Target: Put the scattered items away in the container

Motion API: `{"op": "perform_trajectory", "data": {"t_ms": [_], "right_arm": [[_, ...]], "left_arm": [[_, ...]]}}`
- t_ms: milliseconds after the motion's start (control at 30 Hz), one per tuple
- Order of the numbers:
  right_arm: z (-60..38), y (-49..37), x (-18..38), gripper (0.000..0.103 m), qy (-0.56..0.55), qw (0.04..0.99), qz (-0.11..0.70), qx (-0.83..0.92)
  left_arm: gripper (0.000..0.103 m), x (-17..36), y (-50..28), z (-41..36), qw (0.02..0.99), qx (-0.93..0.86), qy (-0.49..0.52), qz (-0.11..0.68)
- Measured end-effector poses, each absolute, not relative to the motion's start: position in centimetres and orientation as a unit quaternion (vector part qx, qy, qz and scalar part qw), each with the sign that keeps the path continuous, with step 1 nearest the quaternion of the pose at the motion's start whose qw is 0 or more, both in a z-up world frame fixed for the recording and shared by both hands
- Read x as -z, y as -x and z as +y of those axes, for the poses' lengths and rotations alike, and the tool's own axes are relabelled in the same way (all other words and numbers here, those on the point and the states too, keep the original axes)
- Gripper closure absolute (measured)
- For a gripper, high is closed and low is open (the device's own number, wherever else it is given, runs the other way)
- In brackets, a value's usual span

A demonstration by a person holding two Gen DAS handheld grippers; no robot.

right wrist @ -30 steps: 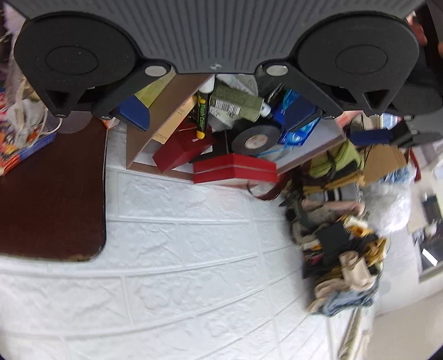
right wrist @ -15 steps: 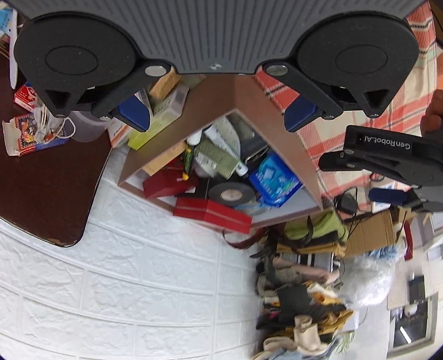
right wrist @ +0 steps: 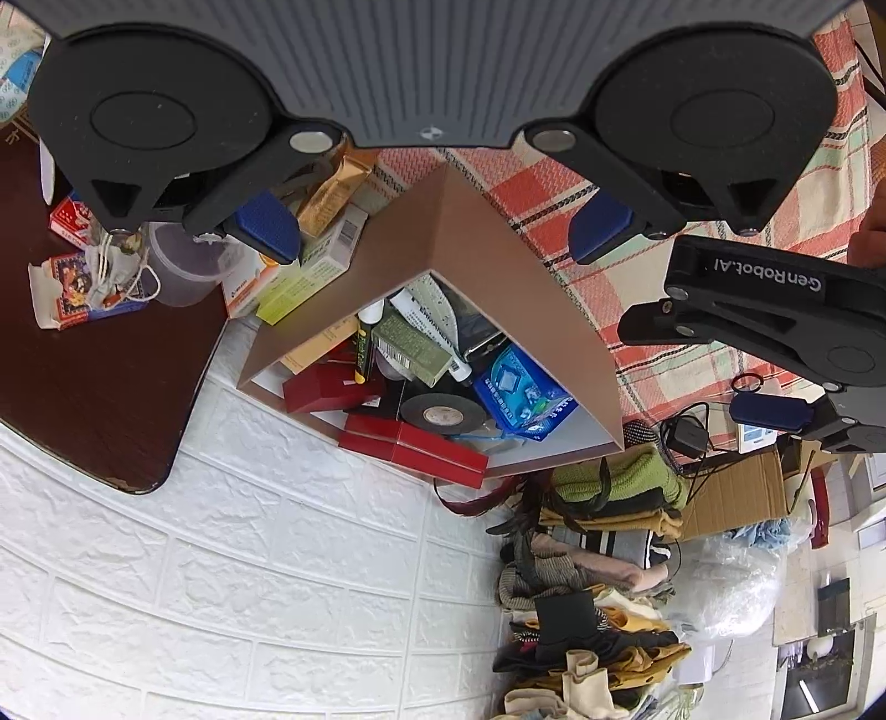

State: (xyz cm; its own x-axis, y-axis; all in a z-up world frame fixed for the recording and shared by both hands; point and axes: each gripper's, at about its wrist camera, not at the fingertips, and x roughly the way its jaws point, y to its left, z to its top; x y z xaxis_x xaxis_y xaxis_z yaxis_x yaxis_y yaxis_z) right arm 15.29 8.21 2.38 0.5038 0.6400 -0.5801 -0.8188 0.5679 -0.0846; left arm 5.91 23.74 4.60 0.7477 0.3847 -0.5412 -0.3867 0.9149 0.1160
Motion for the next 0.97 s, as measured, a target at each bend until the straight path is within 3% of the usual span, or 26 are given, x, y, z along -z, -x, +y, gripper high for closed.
{"op": "perform_trajectory", "data": {"t_ms": [967], "right_arm": [[8.0, -13.9, -2.8, 0.000, 0.186, 0.848, 0.243, -0.432]], "left_arm": [[0.000, -4.9, -5.2, 23.5, 0.936, -0.204, 0.014, 0.285]]}}
